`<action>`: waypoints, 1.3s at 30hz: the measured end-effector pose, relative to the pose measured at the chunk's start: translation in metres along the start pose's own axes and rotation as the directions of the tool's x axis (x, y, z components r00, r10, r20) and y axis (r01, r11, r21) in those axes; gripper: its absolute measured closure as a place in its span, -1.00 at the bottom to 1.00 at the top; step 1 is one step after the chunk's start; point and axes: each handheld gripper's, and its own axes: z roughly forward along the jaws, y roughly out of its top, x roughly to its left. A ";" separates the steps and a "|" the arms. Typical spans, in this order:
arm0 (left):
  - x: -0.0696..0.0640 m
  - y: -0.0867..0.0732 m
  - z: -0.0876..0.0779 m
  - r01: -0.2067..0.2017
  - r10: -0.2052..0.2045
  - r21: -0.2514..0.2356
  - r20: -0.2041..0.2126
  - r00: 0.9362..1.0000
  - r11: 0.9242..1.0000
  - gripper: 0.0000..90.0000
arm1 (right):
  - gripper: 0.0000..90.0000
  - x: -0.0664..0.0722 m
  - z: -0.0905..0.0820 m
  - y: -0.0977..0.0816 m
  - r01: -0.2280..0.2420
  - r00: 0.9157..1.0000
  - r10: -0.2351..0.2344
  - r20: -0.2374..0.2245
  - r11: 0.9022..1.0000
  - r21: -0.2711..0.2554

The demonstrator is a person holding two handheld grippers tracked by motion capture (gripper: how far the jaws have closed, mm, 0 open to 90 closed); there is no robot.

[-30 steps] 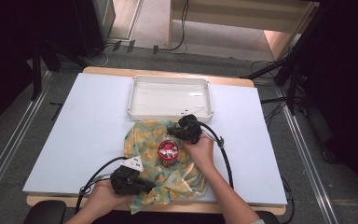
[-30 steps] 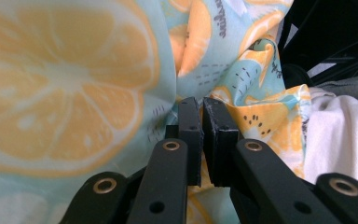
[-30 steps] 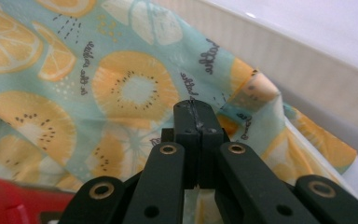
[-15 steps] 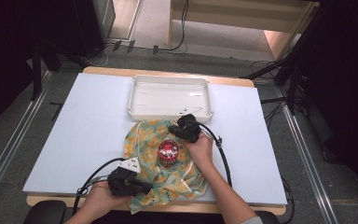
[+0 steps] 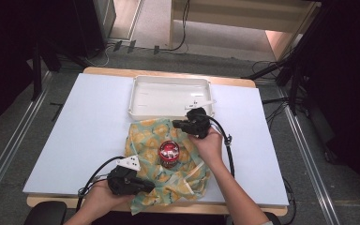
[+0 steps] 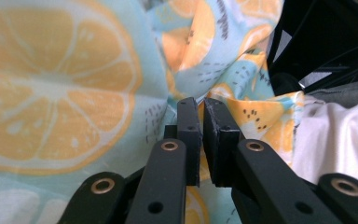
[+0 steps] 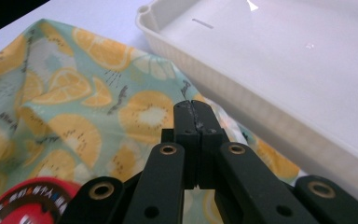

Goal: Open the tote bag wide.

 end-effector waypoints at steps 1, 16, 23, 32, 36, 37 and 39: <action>0.000 0.001 -0.003 0.001 -0.001 -0.012 0.002 1.000 1.000 0.89 | 1.00 0.000 -0.002 -0.001 0.002 1.000 -0.002 -0.003 1.000 0.005; 0.011 0.038 -0.058 0.004 -0.012 -0.102 -0.077 0.997 0.995 0.95 | 1.00 0.021 -0.051 -0.031 0.019 1.000 -0.019 -0.015 0.999 0.027; 0.031 0.061 -0.064 0.002 -0.015 -0.127 -0.105 0.994 0.992 0.97 | 1.00 0.030 -0.066 -0.047 0.014 0.999 -0.013 -0.032 1.000 0.021; 0.043 0.046 -0.038 0.042 -0.045 -0.051 -0.069 0.997 0.998 0.97 | 1.00 0.041 -0.074 -0.082 0.005 0.999 -0.003 -0.040 0.999 0.049; 0.040 0.038 -0.031 0.042 -0.043 -0.019 -0.068 0.997 0.999 0.97 | 1.00 0.041 -0.074 -0.095 0.016 0.999 -0.014 -0.033 0.998 0.065; 0.039 0.034 -0.028 0.043 -0.044 -0.013 -0.065 0.997 0.999 0.97 | 1.00 0.041 -0.074 -0.097 0.014 0.999 -0.012 -0.032 0.998 0.067; 0.038 0.029 -0.024 0.044 -0.044 0.002 -0.062 0.997 0.999 0.97 | 1.00 0.039 -0.075 -0.101 0.006 1.000 -0.004 -0.029 0.998 0.065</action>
